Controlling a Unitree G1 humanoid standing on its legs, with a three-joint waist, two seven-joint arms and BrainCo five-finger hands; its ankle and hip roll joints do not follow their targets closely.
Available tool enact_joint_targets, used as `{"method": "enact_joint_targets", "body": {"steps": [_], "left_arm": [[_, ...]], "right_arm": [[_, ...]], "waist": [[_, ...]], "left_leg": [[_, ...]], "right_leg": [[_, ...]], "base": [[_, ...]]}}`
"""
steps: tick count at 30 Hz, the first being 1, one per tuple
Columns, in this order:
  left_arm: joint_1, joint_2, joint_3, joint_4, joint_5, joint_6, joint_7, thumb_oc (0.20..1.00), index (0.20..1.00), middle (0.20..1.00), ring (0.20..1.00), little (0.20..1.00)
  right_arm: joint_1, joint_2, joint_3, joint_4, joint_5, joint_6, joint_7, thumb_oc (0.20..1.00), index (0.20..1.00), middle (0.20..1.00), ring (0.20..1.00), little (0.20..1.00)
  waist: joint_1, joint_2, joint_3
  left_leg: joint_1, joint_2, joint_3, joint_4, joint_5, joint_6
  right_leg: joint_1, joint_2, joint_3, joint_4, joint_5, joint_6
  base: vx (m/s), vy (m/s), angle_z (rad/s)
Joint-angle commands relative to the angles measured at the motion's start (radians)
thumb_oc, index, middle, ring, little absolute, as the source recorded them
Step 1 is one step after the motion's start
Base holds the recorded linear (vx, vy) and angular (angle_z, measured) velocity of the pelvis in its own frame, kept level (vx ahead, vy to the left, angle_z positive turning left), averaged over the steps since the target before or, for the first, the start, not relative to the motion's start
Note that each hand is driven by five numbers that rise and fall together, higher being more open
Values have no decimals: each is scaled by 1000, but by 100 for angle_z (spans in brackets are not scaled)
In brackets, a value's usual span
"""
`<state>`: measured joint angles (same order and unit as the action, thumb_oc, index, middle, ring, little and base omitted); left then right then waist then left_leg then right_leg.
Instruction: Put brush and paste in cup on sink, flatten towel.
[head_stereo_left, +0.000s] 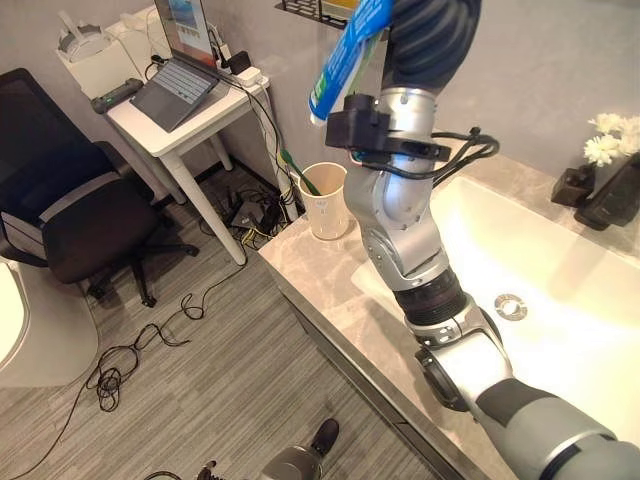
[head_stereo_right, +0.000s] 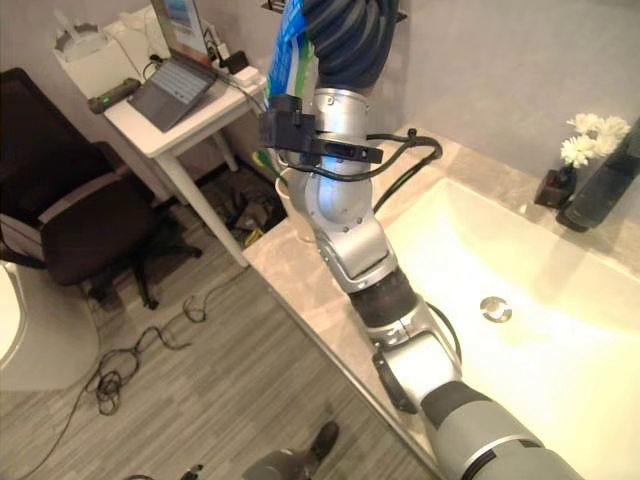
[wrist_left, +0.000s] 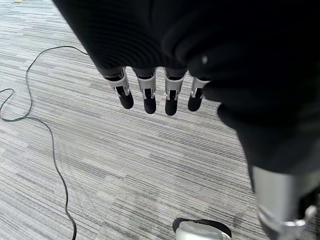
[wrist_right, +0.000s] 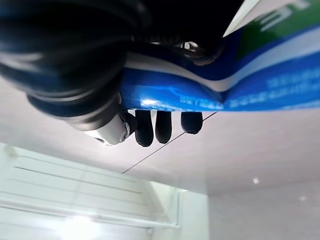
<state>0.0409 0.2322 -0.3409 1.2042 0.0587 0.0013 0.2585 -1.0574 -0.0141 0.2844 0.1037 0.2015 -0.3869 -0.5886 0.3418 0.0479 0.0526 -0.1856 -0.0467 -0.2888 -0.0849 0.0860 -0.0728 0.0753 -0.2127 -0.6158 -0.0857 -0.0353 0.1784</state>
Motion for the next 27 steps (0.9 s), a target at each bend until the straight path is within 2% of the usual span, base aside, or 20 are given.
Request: {"method": "enact_joint_targets", "body": {"steps": [1, 3, 16, 18, 19, 22, 27], "left_arm": [[-80, 45, -41, 54, 24, -13, 19, 1000, 1000, 1000, 1000, 1000], [-83, 47, -48, 47, 24, -15, 20, 1000, 1000, 1000, 1000, 1000], [-92, 55, -68, 17, 27, -18, 31, 1000, 1000, 1000, 1000, 1000], [-53, 52, -88, 24, 65, -46, 50, 1000, 1000, 1000, 1000, 1000], [-29, 47, -92, 31, 76, -43, 46, 1000, 1000, 1000, 1000, 1000], [-42, 45, -87, 35, 78, -32, 54, 1000, 1000, 1000, 1000, 1000], [-52, 49, -77, 35, 80, -28, 52, 1000, 1000, 1000, 1000, 1000]], "right_arm": [[-83, -11, 10, 18, -4, -28, -3, 200, 200, 200, 200, 200], [-84, -13, 12, 23, -9, -25, -5, 200, 200, 200, 200, 200], [-62, -8, 33, 48, 14, -33, -9, 200, 200, 200, 200, 200], [-40, 11, 36, 67, 19, -46, -22, 200, 200, 200, 200, 200], [-53, 16, 34, 77, 15, -54, -43, 200, 200, 200, 200, 200], [-83, -29, 42, 92, -34, -52, -82, 200, 200, 200, 200, 200], [-76, -32, 72, 88, -43, -46, -63, 200, 200, 200, 200, 200]], "waist": [[25, -1, 42], [24, -9, 44], [27, -11, 86], [37, -7, 101], [47, -12, 101], [58, -16, 110], [55, -18, 115]], "left_leg": [[12, -49, 65, -2, -5, 45], [14, -47, 66, -2, -30, 39], [-21, -56, 63, -2, -22, 39], [-37, -58, 58, -2, 7, 44], [-30, -53, 53, -2, -18, 36], [-41, -56, 42, -2, -14, 31], [-43, -56, 52, -2, -18, 33]], "right_leg": [[1, -29, 142, 6, 74, -32], [7, -23, 151, 1, 51, -27], [-24, -29, 145, 2, 63, -25], [-38, -31, 127, 6, 84, -29], [-25, -24, 135, 2, 55, -27], [-24, -23, 120, 1, 47, -27], [-33, -24, 125, 1, 43, -28]], "base": [[56, -47, 5], [67, -58, 5], [-6, 2, 1], [-74, 6, -1], [-13, -47, 1], [17, -53, 15], [7, 2, 12]]}}
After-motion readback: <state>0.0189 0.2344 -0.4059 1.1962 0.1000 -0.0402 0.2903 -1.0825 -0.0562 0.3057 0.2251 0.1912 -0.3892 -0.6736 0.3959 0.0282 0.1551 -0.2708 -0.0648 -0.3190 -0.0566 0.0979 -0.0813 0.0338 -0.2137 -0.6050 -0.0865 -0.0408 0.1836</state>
